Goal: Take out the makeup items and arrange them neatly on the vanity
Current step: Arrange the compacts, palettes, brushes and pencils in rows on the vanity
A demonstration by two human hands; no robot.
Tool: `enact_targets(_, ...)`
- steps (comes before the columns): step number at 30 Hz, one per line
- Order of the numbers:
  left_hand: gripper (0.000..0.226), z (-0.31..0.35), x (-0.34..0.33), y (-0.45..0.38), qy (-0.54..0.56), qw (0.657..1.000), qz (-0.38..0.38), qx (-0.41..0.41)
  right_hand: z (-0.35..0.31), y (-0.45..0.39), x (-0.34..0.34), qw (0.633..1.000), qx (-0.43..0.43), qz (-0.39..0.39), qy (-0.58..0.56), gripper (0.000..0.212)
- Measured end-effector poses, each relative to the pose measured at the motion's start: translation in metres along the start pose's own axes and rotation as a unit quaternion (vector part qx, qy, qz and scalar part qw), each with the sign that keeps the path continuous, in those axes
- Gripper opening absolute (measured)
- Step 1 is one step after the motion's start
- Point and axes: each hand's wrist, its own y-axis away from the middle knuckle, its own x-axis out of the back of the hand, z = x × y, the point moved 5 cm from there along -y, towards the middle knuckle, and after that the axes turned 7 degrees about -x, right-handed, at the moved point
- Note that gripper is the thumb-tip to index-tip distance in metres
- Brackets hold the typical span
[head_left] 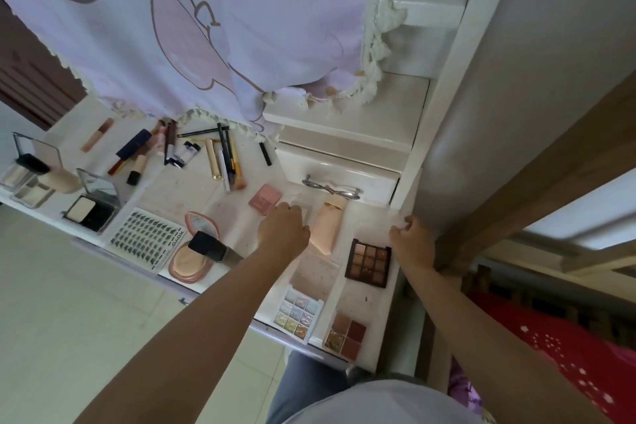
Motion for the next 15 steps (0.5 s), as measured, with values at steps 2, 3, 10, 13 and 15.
enact_targets(2, 0.038, -0.008, 0.007, -0.007, -0.001, 1.000, 0.006, -0.006, -0.010, 0.008, 0.002, 0.995, 0.082, 0.041, 0.032, 0.031)
enact_targets(3, 0.038, -0.013, 0.011, -0.010, -0.003, 1.000, 0.006, -0.010, -0.018, 0.012, -0.001, 0.990, 0.127, 0.048, 0.044, 0.028)
enact_targets(10, 0.036, -0.067, 0.032, -0.036, -0.085, 0.995, -0.045, -0.030, -0.096, 0.042, -0.068, 0.939, 0.311, -0.058, 0.131, 0.027)
enact_targets(13, 0.037, -0.094, 0.048, -0.047, -0.070, 0.996, -0.057, -0.025, -0.127, 0.047, -0.105, 0.916, 0.327, -0.123, 0.199, 0.026)
enact_targets(15, 0.037, -0.110, 0.052, -0.053, -0.067, 0.995, -0.067, -0.037, -0.139, 0.044, -0.126, 0.895, 0.314, -0.128, 0.291, 0.030)
